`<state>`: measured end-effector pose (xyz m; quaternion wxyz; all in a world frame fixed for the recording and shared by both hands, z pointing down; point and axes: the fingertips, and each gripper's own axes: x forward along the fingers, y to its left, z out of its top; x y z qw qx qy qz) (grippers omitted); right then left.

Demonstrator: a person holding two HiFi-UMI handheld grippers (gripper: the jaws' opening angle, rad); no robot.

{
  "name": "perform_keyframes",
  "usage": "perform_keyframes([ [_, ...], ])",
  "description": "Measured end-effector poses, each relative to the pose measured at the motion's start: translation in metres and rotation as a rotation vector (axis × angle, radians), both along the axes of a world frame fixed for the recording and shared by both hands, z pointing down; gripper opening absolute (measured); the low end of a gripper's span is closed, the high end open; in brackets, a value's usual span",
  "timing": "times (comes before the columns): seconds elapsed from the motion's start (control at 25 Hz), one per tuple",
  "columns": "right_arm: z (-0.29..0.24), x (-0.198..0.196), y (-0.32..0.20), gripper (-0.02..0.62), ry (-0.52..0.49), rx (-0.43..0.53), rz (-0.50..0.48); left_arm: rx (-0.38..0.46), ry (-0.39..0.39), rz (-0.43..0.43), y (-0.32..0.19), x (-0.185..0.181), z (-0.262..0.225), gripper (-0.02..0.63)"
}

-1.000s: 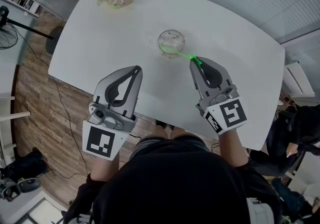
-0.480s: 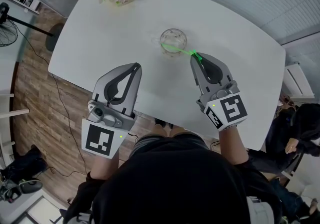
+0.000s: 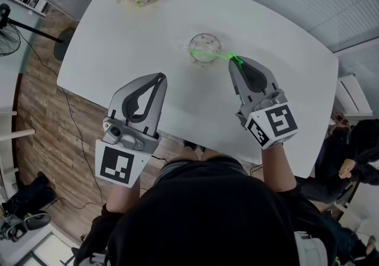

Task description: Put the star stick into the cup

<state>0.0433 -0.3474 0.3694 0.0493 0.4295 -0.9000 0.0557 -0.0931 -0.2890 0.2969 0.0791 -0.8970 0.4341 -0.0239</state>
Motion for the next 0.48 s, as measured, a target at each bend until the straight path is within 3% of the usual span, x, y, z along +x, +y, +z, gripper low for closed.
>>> perform_keyframes([
  [0.48,0.011,0.021,-0.010,0.029,-0.049,-0.042,0.025,-0.002,-0.001,0.008,-0.001,0.008,0.001,0.014],
])
